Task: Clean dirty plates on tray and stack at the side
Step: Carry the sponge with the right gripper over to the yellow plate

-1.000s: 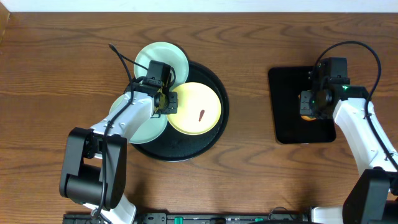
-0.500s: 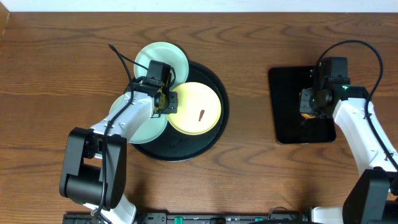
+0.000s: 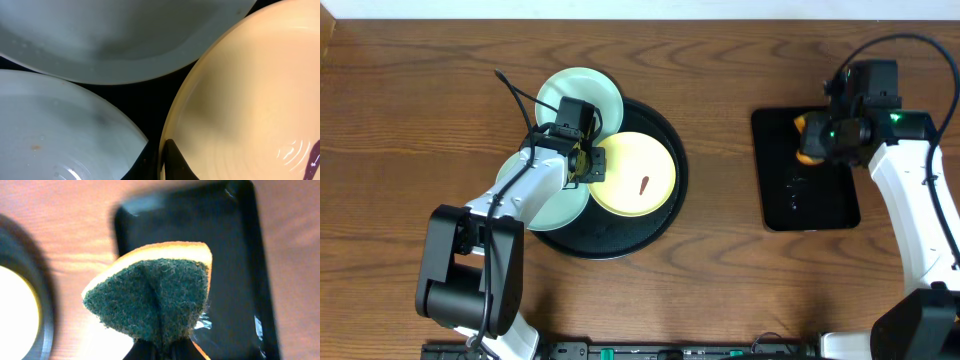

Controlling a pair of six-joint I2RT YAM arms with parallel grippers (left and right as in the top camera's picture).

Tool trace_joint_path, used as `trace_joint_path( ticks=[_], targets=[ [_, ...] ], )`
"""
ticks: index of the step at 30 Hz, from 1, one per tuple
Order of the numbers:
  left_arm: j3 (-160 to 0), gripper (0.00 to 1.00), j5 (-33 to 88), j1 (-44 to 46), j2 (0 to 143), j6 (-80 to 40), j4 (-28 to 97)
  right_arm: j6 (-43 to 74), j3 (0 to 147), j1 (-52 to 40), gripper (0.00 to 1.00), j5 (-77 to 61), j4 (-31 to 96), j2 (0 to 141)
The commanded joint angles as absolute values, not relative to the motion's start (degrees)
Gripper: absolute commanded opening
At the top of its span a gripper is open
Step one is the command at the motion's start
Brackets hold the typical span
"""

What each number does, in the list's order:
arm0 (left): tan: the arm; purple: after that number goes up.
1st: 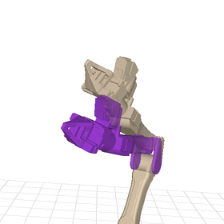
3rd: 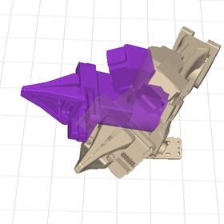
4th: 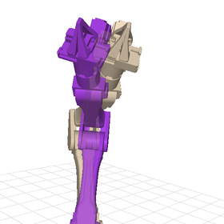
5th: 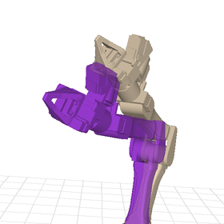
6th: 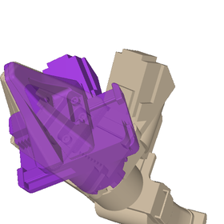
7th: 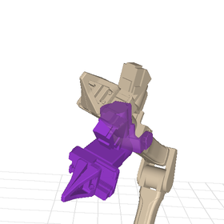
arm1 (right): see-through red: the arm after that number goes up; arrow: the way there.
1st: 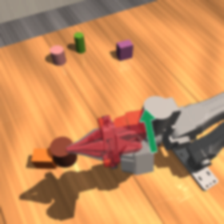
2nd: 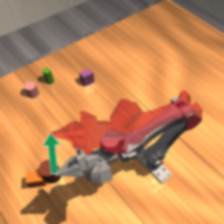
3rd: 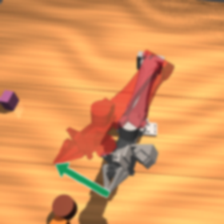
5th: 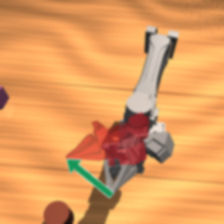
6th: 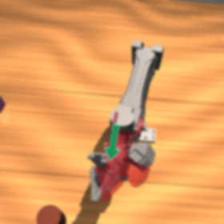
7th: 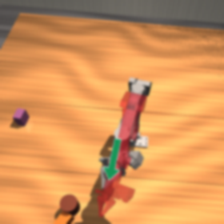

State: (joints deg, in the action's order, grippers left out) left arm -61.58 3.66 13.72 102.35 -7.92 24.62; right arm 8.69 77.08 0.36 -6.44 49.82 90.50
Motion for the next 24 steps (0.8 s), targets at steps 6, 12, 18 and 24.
trace_joint_path(
  ticks=[6,12,18,24],
  targets=[
    [-61.1,0.07,2.6,13.6,101.5,-8.9,24.3,15.5,79.4,-13.3,0.01,-13.6,34.6,91.7],
    [-61.1,0.08,2.5,13.6,101.5,-8.9,24.3,15.8,79.4,-26.5,0.01,-4.3,22.5,99.3],
    [-61.1,0.07,2.5,13.6,101.5,-8.9,24.4,13.8,79.4,-36.3,0.01,6.0,17.1,109.9],
    [-61.1,0.07,2.5,13.6,101.5,-8.9,24.3,8.3,79.4,-41.1,0.01,8.8,15.9,117.4]
  ],
)
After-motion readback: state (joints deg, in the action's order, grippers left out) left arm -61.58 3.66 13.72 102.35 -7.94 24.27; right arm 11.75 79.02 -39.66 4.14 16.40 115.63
